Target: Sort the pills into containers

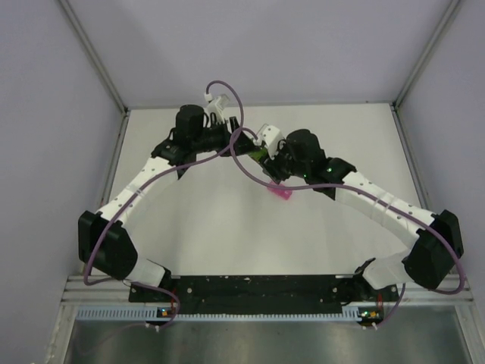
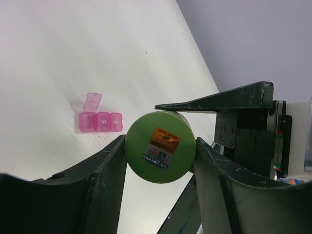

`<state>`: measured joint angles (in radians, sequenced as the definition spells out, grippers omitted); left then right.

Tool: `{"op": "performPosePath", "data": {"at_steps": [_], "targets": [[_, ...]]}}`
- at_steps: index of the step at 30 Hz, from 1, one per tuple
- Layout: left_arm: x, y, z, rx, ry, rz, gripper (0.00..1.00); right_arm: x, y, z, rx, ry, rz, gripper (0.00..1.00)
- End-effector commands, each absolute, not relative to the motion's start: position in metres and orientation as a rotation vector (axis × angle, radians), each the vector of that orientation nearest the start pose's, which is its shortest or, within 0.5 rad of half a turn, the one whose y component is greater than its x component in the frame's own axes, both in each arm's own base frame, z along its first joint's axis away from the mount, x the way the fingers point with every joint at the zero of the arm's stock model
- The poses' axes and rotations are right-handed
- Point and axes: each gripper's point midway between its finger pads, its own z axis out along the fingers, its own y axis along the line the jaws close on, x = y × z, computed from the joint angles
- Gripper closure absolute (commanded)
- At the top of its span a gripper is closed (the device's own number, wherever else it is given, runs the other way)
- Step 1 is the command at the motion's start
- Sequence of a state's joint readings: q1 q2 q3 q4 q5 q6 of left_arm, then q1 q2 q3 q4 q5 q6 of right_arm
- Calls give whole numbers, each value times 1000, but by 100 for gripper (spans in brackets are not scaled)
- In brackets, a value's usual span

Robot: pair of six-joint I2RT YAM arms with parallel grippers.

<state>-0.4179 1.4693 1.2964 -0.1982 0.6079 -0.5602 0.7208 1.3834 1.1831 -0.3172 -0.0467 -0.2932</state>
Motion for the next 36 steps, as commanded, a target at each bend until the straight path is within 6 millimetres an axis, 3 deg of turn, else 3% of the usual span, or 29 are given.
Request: {"op": "performPosePath", "data": {"at_steps": [1,9,13,20,28,36], "targets": [[350,-272,292,203,2067,-1125,73,336,271,256,-902,1756,248,100],[345,-268,292,296,2030,-1080,20,325,273,258,-948,1727,289,100],[336,-267,303,427,1942,-1062,1,312,276,259,-999,1701,347,100],[315,-264,312,727,1788,-1056,1,297,278,259,-1072,1681,467,100],[250,-254,317,1312,1389,-1091,1,259,288,260,-1264,1603,660,100],[247,-256,313,1397,1258,-1064,1,238,296,262,-1359,1579,788,100]]}}
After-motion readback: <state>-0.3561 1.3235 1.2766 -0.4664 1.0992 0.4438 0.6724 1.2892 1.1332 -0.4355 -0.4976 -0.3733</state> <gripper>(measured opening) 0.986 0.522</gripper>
